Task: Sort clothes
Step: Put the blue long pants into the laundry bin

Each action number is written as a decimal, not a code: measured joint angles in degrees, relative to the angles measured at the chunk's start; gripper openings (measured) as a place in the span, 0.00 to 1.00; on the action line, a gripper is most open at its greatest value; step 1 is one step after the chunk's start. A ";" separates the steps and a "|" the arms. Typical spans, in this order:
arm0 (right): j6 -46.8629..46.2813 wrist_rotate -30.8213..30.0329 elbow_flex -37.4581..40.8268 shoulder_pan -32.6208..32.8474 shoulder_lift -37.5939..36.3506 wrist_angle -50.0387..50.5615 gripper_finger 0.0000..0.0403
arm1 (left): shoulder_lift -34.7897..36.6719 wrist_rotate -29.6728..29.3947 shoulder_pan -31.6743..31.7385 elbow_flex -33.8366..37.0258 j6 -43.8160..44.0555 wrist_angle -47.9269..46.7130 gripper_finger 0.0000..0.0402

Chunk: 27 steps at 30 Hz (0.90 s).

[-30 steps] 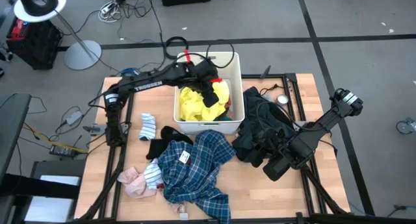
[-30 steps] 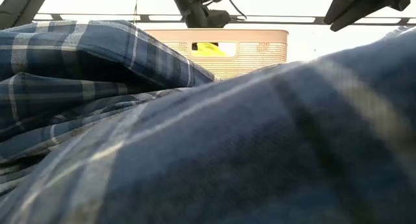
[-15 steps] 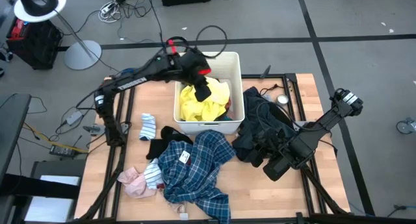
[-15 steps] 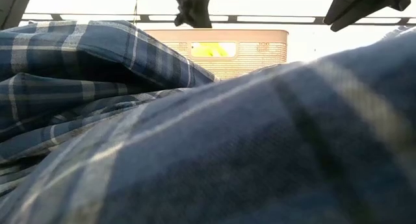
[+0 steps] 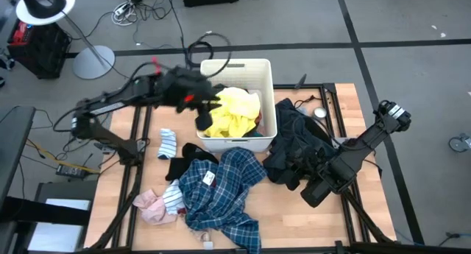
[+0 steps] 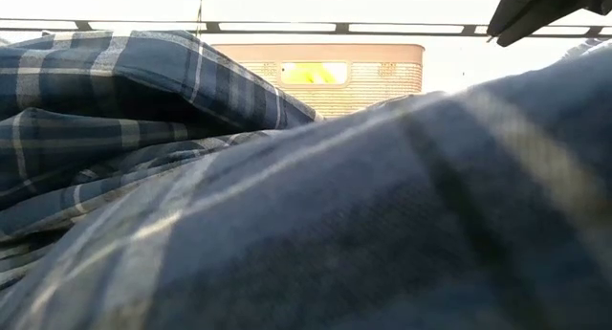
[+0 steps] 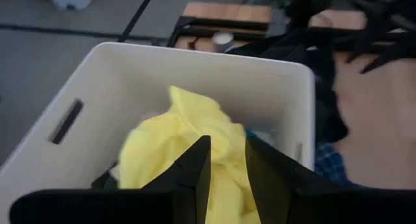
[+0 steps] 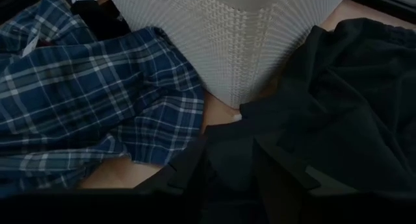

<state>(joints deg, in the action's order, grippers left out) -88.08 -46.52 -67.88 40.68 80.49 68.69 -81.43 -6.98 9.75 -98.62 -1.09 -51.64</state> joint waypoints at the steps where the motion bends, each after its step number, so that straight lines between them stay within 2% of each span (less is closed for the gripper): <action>1: -0.36 -0.01 0.00 0.36 0.00 0.15 0.31 | 2.18 0.04 -0.70 3.11 0.15 2.03 0.25; 7: -5.15 0.07 0.00 2.04 0.00 2.64 0.31 | 16.12 0.08 -4.41 21.06 1.64 9.91 0.25; 17: -24.15 2.76 0.00 7.09 0.00 13.90 0.29 | 37.80 -0.16 -7.73 45.88 4.58 17.64 0.25; 24: -25.98 10.34 0.00 7.74 0.00 17.26 0.28 | 48.13 -0.18 -8.01 59.24 6.29 25.21 0.25; 27: -25.95 11.32 0.00 7.74 0.02 18.18 0.28 | 50.80 -0.13 -8.01 64.09 7.91 26.62 0.25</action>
<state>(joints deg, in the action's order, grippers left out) -114.04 -35.20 -67.88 48.42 80.51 86.86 -30.63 -7.11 1.74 -34.54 6.81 -25.02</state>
